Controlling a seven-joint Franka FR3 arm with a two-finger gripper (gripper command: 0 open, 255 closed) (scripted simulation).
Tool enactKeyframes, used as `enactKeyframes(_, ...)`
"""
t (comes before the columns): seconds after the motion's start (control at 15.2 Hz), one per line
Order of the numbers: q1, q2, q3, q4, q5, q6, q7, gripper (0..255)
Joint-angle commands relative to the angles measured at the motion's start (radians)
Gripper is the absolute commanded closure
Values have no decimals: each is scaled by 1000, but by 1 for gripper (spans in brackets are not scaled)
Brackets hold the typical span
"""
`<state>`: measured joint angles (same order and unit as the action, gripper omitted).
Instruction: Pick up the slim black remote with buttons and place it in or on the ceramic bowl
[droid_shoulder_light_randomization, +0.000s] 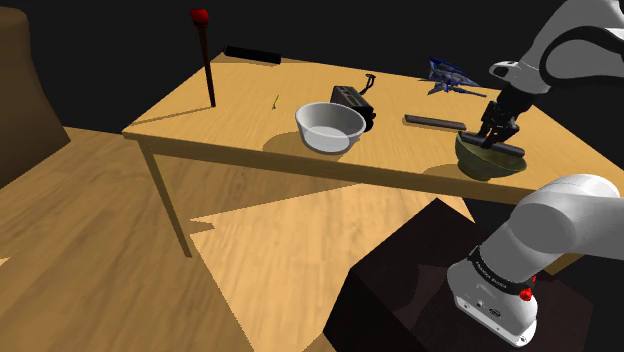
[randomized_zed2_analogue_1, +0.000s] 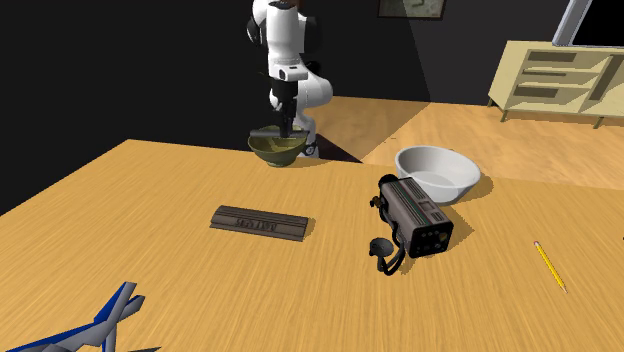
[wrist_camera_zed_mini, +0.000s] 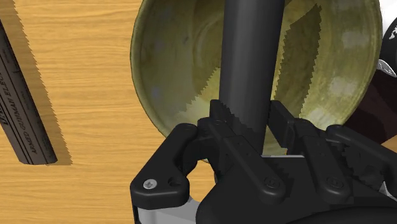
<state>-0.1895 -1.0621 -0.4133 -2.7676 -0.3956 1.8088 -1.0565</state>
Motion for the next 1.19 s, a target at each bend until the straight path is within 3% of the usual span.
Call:
enactKeyframes(0.0, 0, 0, -1, -2, 0, 1, 0, 255)
enactKeyframes(0.2, 0, 0, -1, -2, 0, 1, 0, 255)
enactKeyframes(0.26, 0, 0, -1, -1, 0, 1, 0, 0)
enactKeyframes(0.59, 0, 0, -1, -1, 0, 1, 0, 0)
enactKeyframes(0.86, 19, -3, 48, 119, 47, -122, -6, 0)
enactKeyframes(1.12, 19, -3, 48, 119, 47, -122, -6, 0)
